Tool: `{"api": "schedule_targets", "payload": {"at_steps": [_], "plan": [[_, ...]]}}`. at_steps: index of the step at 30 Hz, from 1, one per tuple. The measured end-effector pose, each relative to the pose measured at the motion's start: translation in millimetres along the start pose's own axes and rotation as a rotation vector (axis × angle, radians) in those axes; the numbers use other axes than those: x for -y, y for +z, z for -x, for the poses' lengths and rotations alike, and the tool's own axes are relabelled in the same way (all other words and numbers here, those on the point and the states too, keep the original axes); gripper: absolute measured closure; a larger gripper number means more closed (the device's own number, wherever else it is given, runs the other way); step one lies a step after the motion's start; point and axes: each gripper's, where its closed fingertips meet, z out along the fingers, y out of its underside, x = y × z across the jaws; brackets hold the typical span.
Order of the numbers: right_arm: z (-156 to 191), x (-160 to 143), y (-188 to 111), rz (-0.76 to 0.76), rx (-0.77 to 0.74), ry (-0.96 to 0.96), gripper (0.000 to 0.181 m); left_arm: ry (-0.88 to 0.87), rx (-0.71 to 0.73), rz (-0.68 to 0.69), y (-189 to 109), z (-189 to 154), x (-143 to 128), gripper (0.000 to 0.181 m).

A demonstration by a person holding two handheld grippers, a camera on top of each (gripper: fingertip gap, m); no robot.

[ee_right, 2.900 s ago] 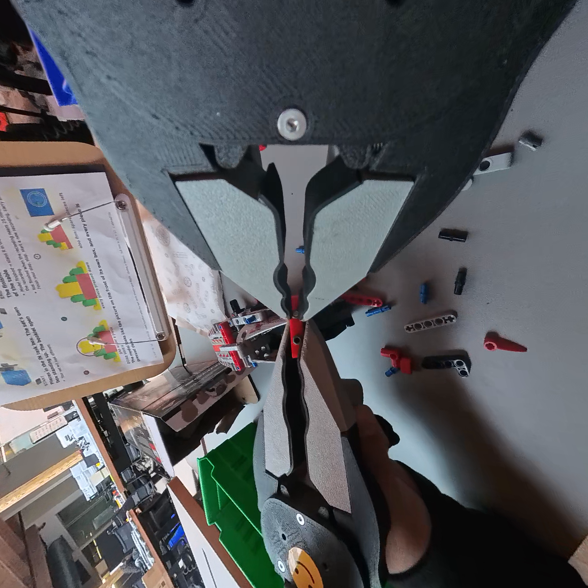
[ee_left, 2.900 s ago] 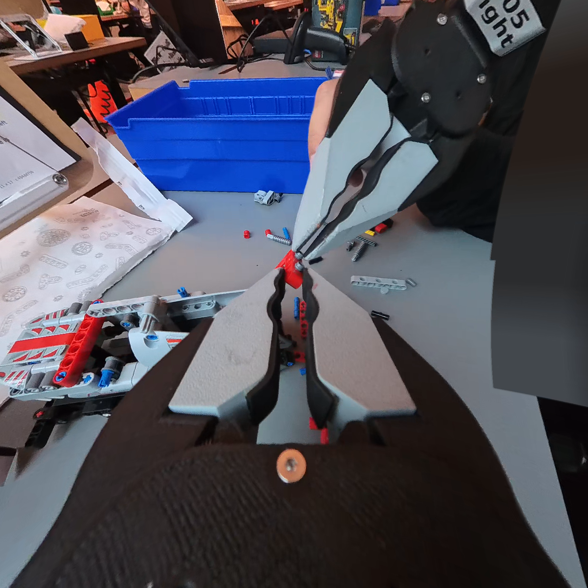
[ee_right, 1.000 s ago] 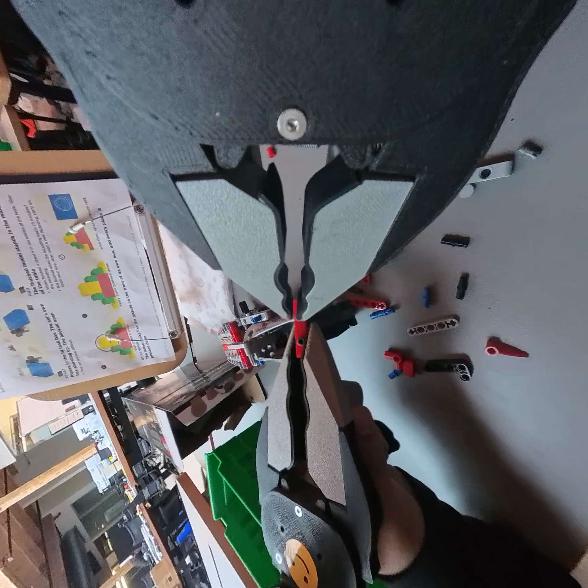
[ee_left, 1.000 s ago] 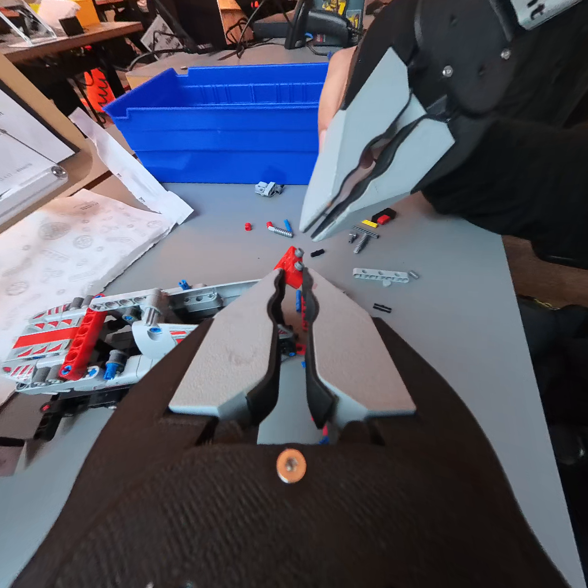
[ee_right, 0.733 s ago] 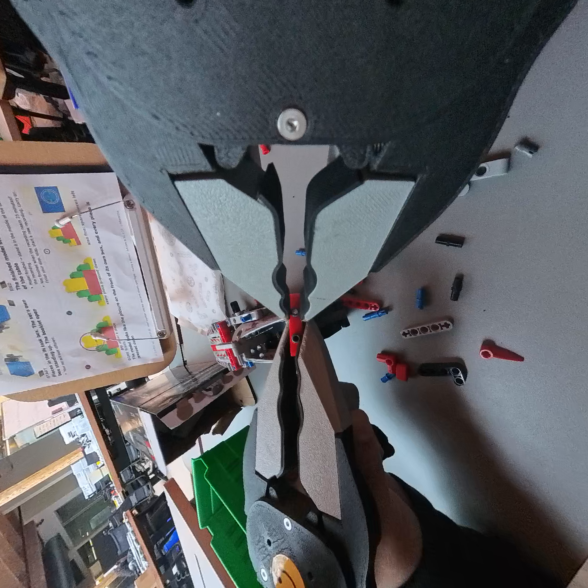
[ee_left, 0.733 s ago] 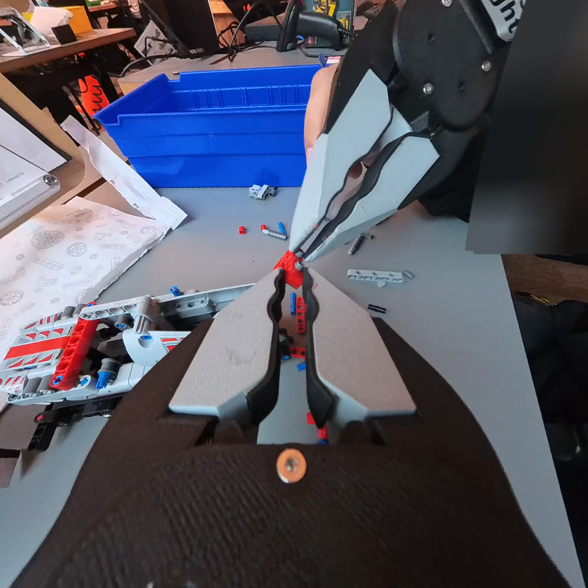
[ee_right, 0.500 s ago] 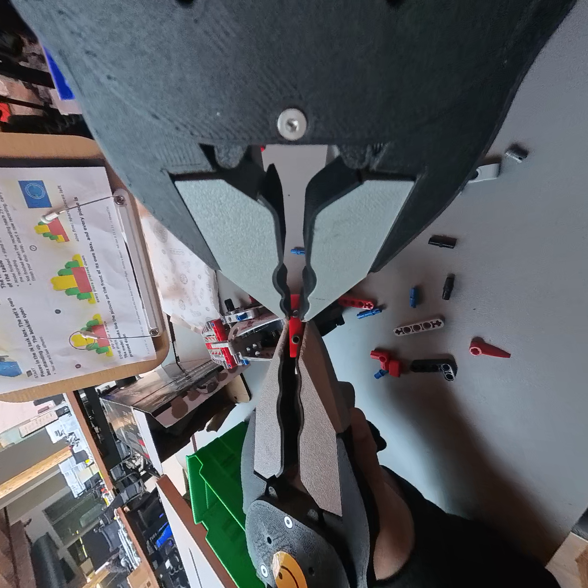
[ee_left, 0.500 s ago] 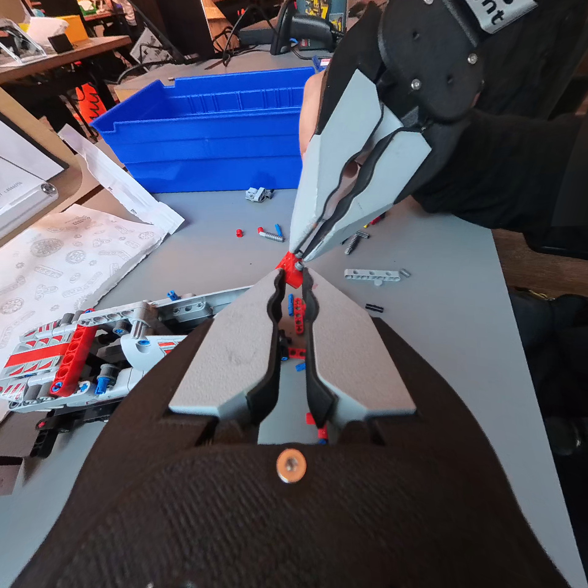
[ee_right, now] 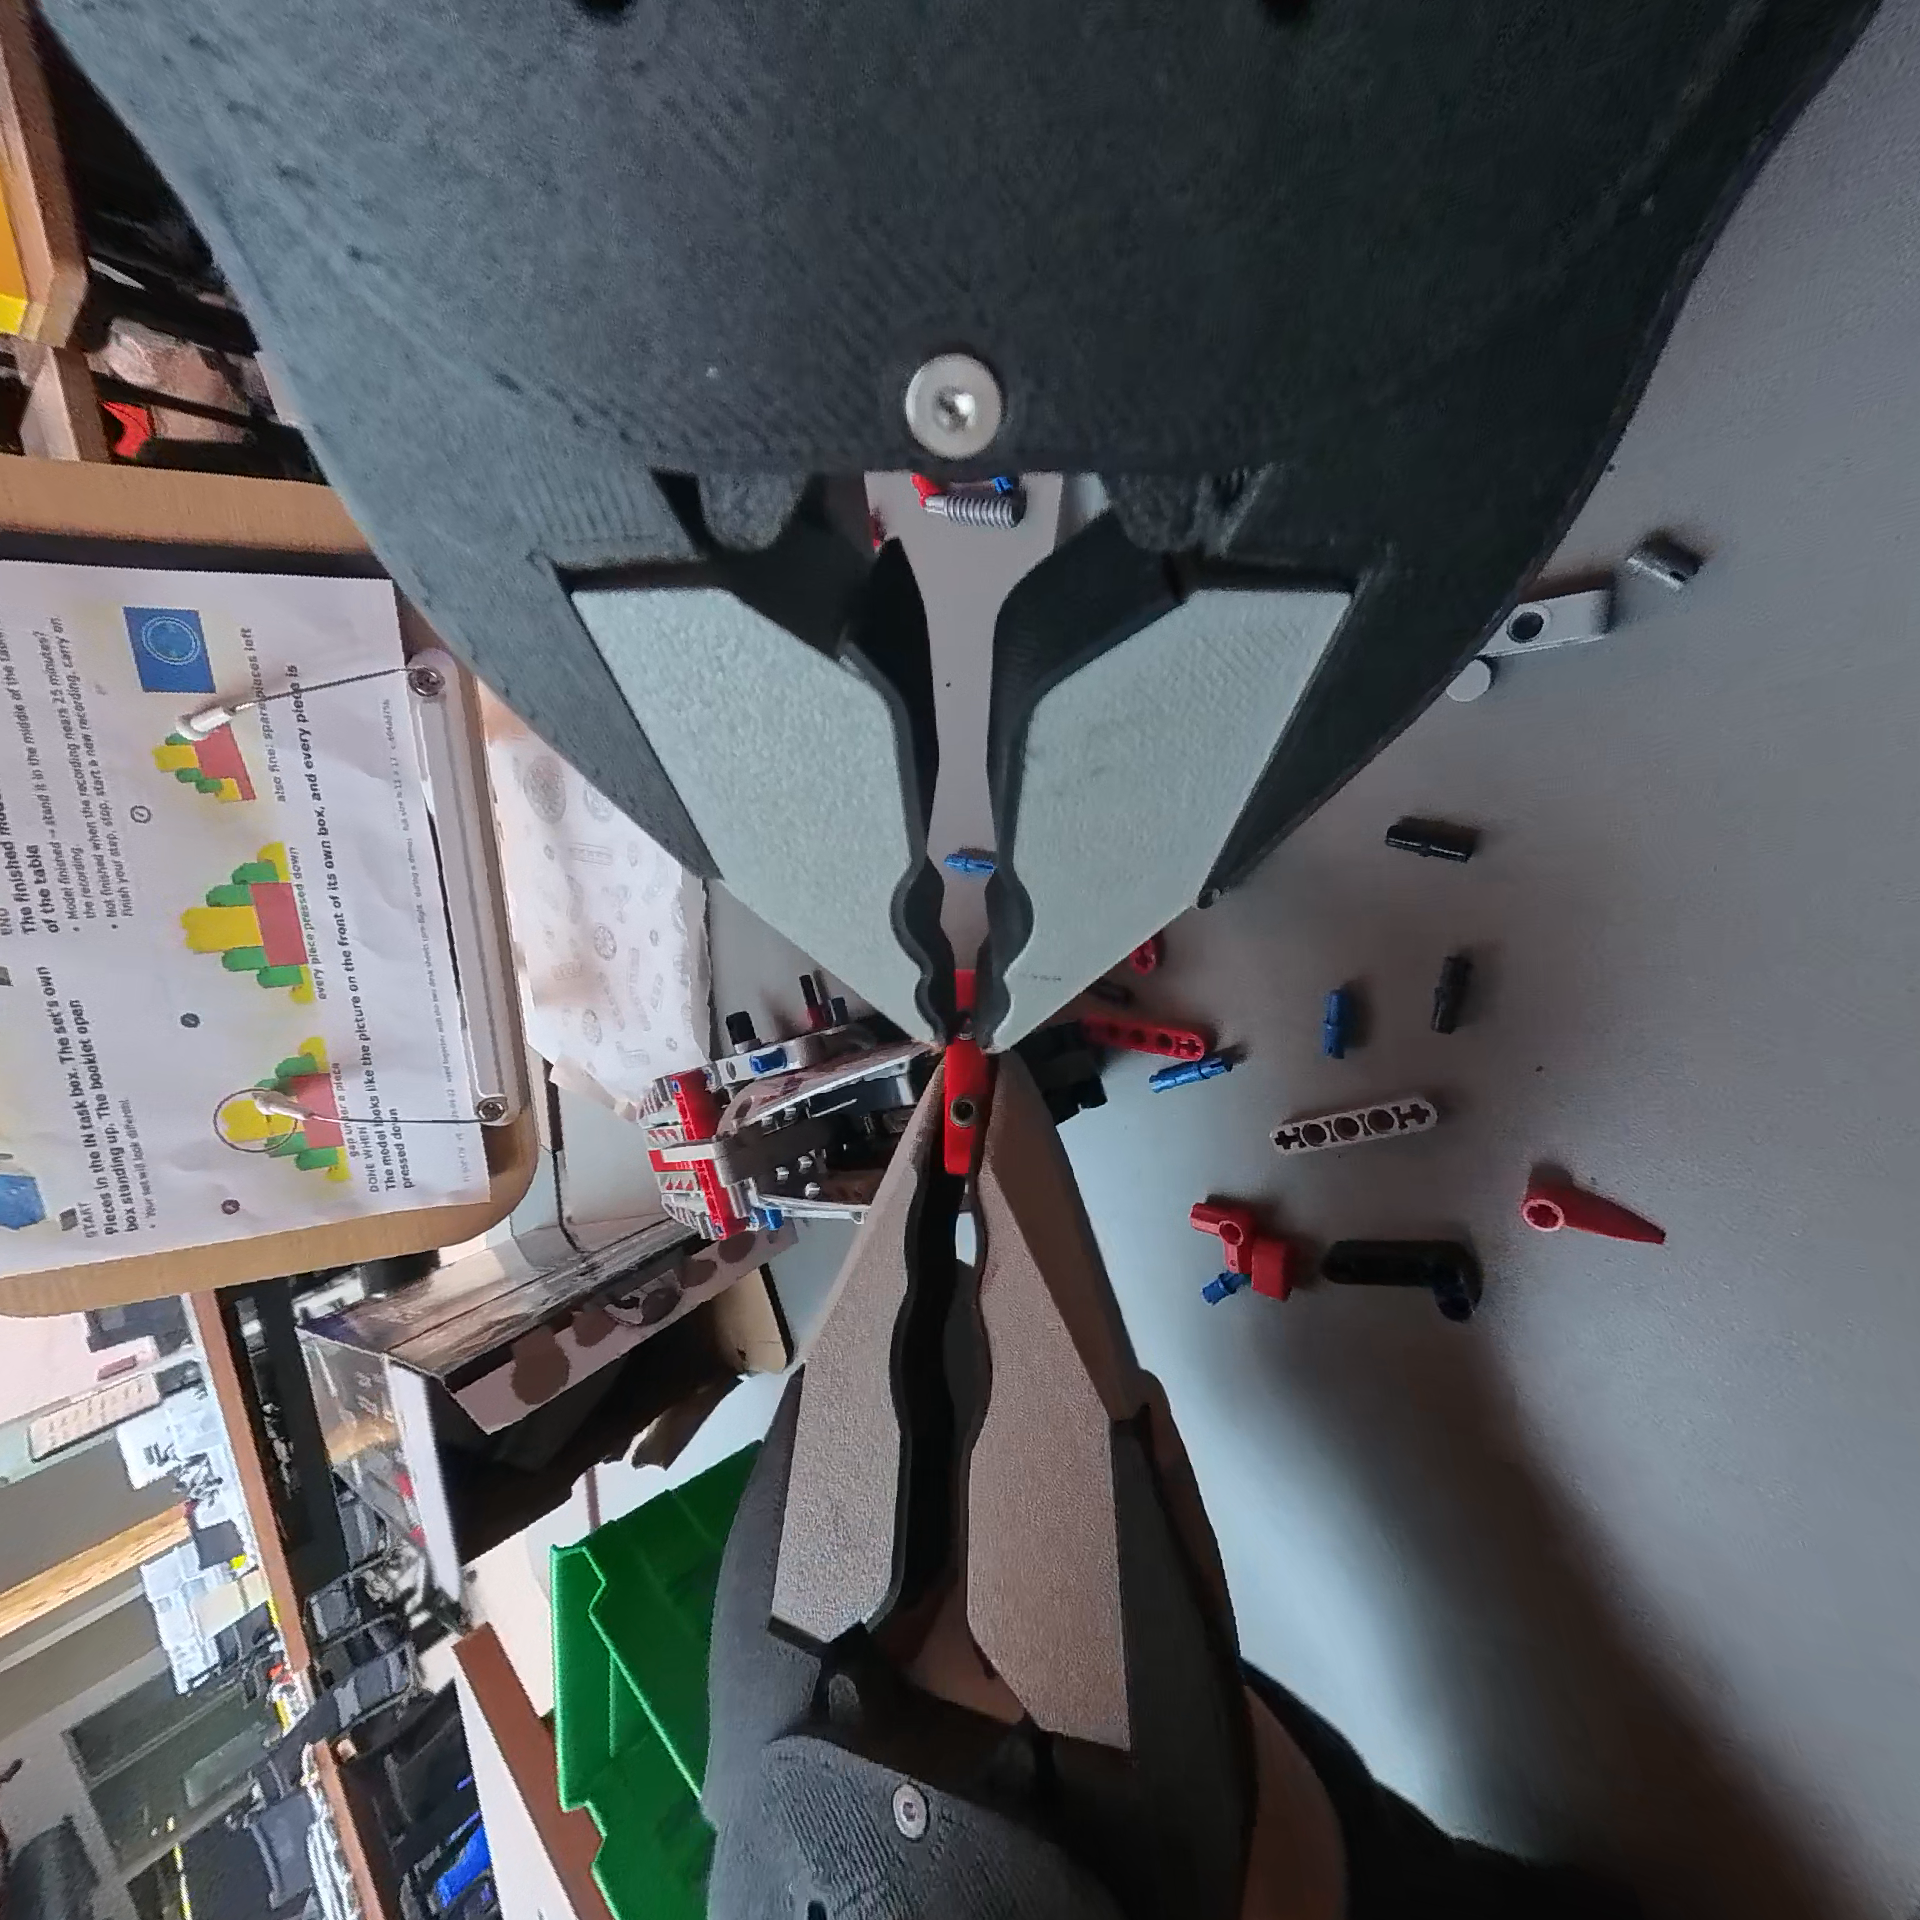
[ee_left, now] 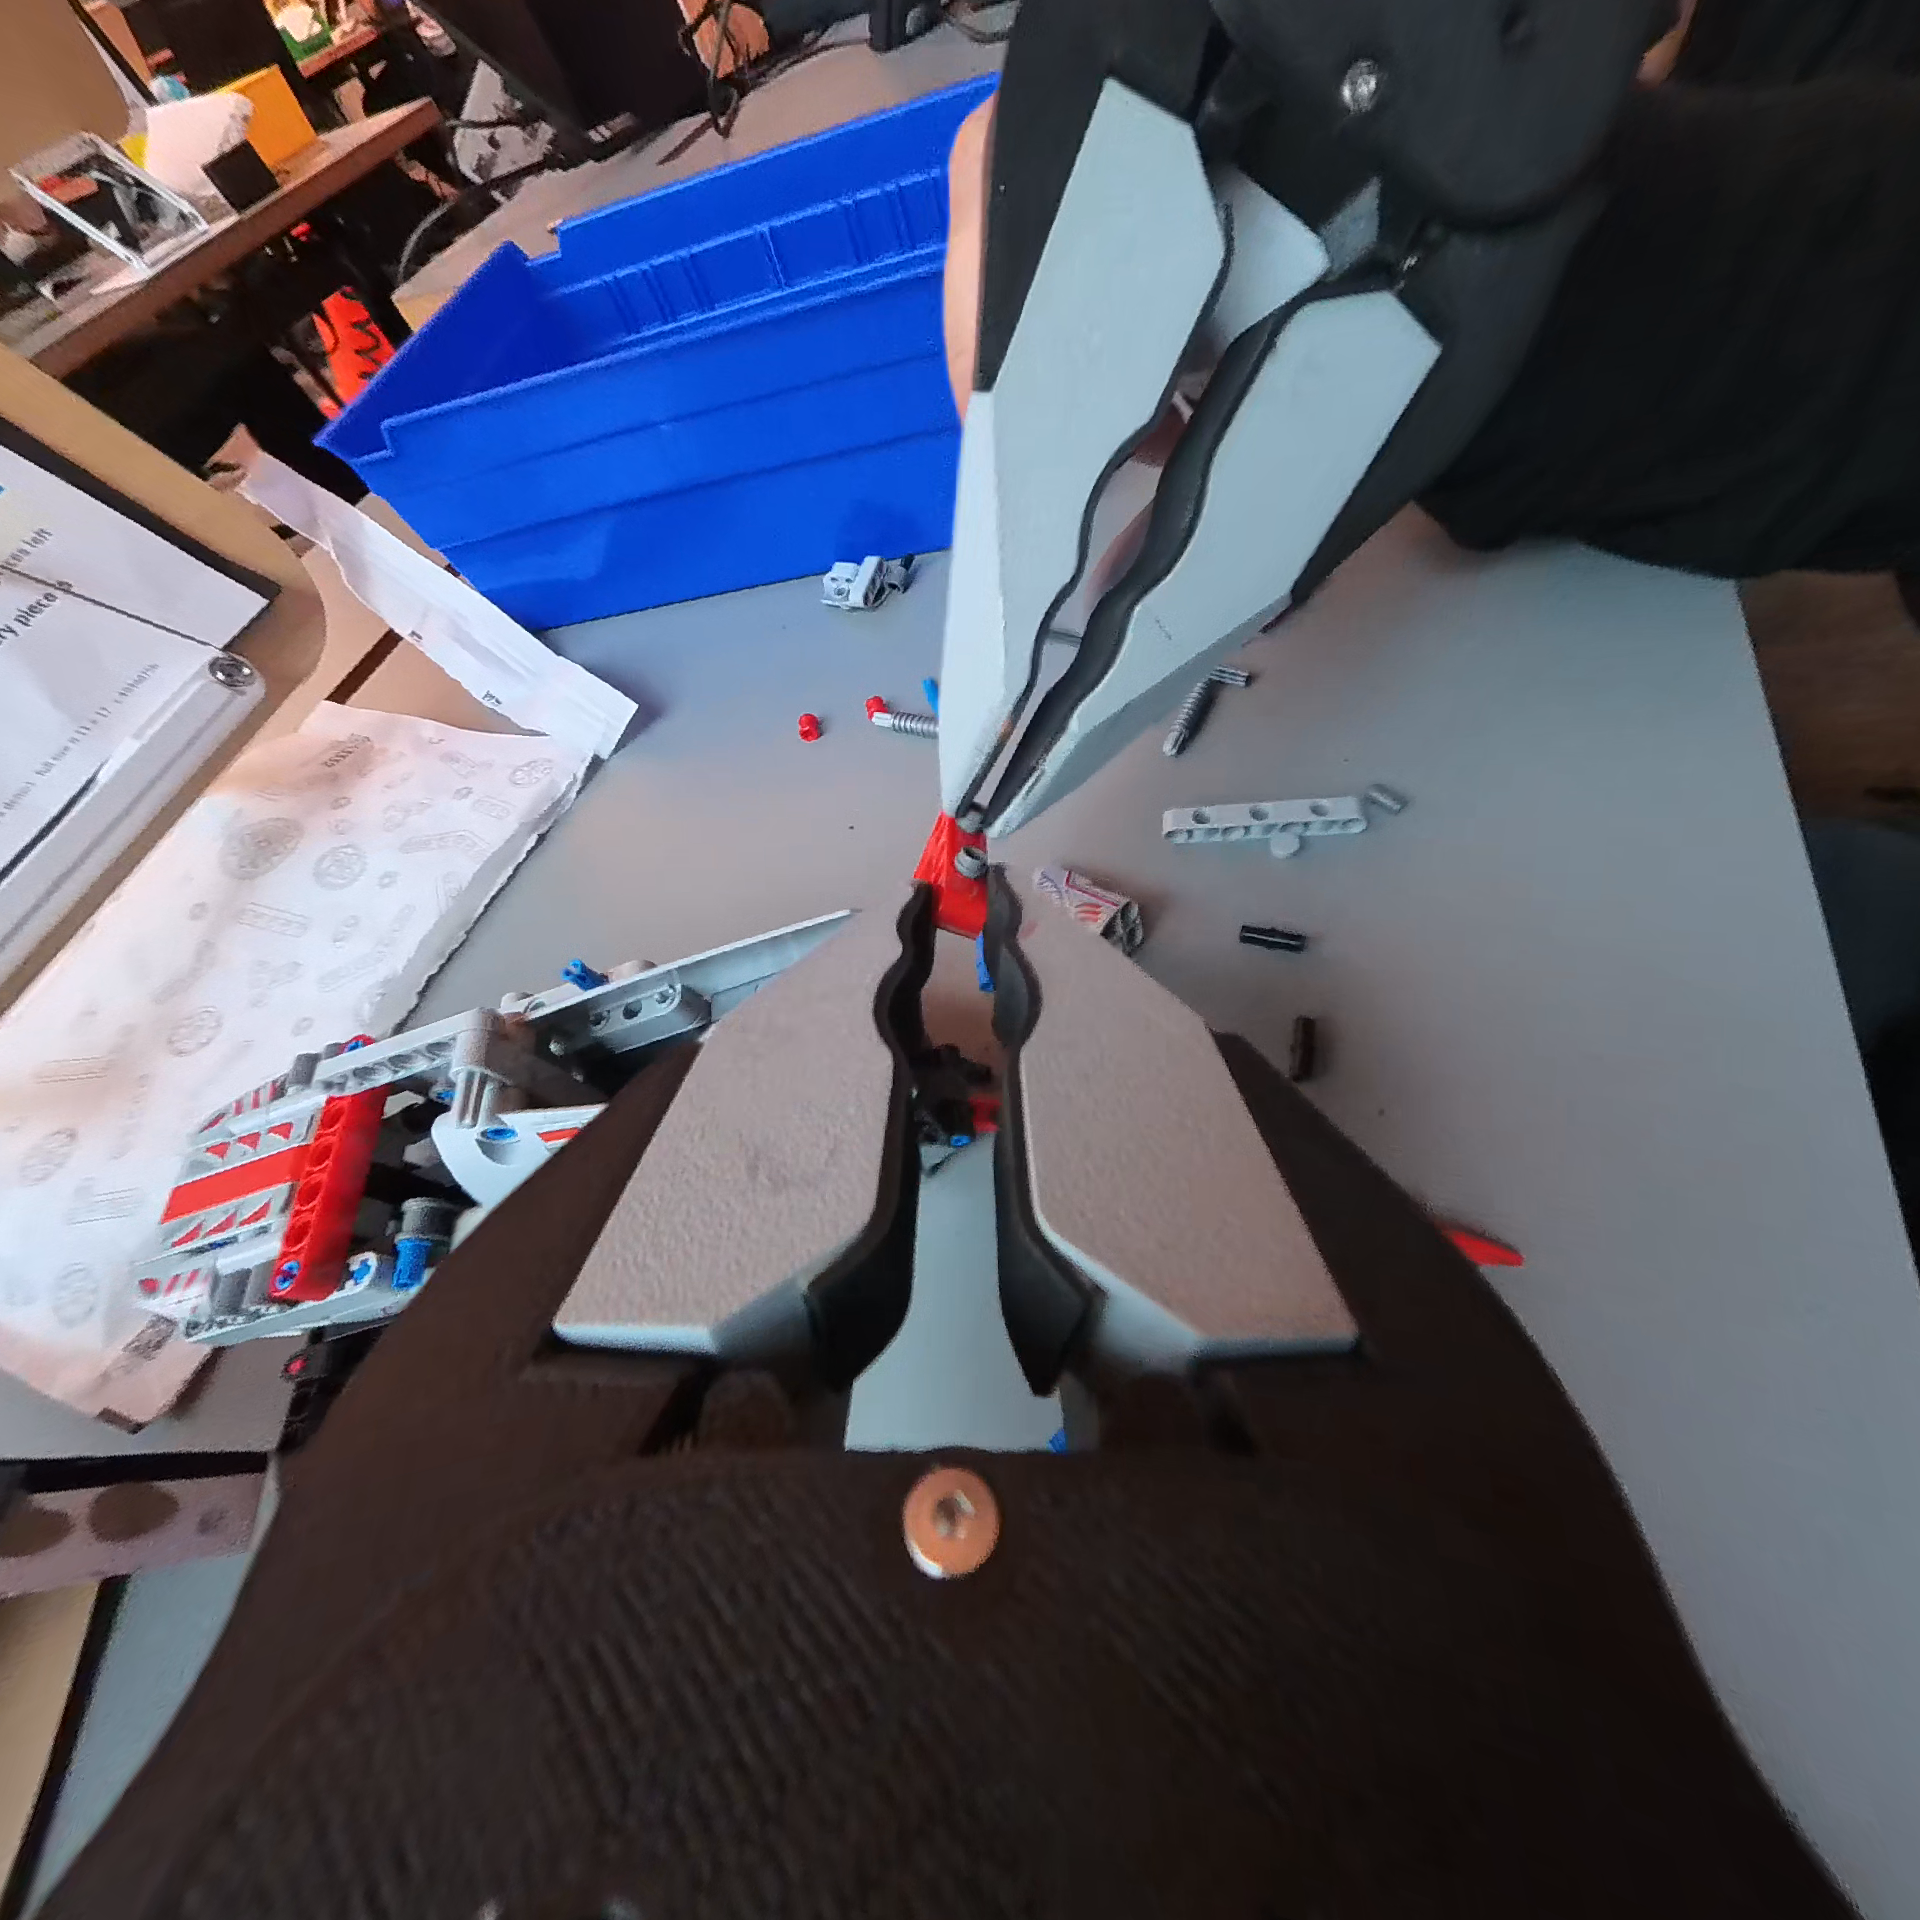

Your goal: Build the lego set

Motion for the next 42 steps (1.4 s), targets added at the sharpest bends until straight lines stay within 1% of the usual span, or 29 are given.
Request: {"api": "schedule_targets", "payload": {"at_steps": [11, 12, 13, 14, 16, 17, 19, 21, 22, 23, 26, 27, 29, 32, 34, 36, 38, 39, 42], "plan": [[-3, 1, -2, -0.003, -0.022, -0.010, 0.181, -0.013, 0.007, 0.000, 0, 2, -1, 0.174], [-5, 2, -3, -0.015, -0.032, -0.006, 0.181, -0.015, 0.013, 0.007, 0, 4, -3, 0.175], [-9, 7, -6, -0.050, -0.055, 0.001, 0.181, -0.003, 0.040, 0.051, 1, 9, -11, 0.175], [-13, 12, -10, -0.100, -0.073, 0.018, 0.181, -0.003, 0.031, 0.046, 2, 10, -14, 0.174], [-16, 11, -11, -0.130, -0.066, 0.064, 0.181, -0.124, -0.046, -0.063, -1, 4, 3, 0.174], [-15, 8, -10, -0.119, -0.059, 0.070, 0.181, -0.142, -0.051, -0.074, -2, 5, 6, 0.174], [-17, 6, -10, -0.123, -0.057, 0.100, 0.181, -0.124, -0.020, -0.028, 1, 10, -4, 0.174], [-22, 4, -13, -0.155, -0.049, 0.152, 0.181, -0.131, -0.029, -0.020, 3, 8, -7, 0.174], [-23, 2, -14, -0.167, -0.025, 0.187, 0.181, -0.129, -0.026, -0.018, 3, 9, -7, 0.173], [-20, -2, -15, -0.170, 0.031, 0.240, 0.181, -0.126, -0.019, -0.017, 3, 11, -8, 0.173], [4, -18, -15, -0.142, 0.290, 0.422, 0.181, -0.154, -0.005, -0.046, 0, 17, -6, 0.173], [12, -26, -14, -0.105, 0.352, 0.453, 0.181, -0.167, -0.008, -0.056, -1, 18, -5, 0.173], [31, -38, -12, -0.031, 0.446, 0.437, 0.181, -0.186, -0.004, -0.079, -4, 21, -2, 0.173], [52, -47, -6, 0.049, 0.491, 0.343, 0.181, -0.191, -0.007, -0.099, -5, 22, 0, 0.173], [56, -58, -2, 0.116, 0.480, 0.305, 0.181, -0.184, -0.003, -0.096, -4, 22, 0, 0.173], [59, -66, -3, 0.142, 0.501, 0.321, 0.181, -0.181, -0.002, -0.096, -4, 21, 0, 0.173], [64, -79, -3, 0.201, 0.531, 0.347, 0.179, -0.180, -0.005, -0.100, -4, 21, 0, 0.173], [65, -81, -3, 0.208, 0.534, 0.354, 0.173, -0.179, -0.004, -0.099, -4, 21, 0, 0.173], [59, -71, -4, 0.157, 0.507, 0.331, 0.172, -0.174, -0.004, -0.094, -3, 20, 0, 0.173]]}}
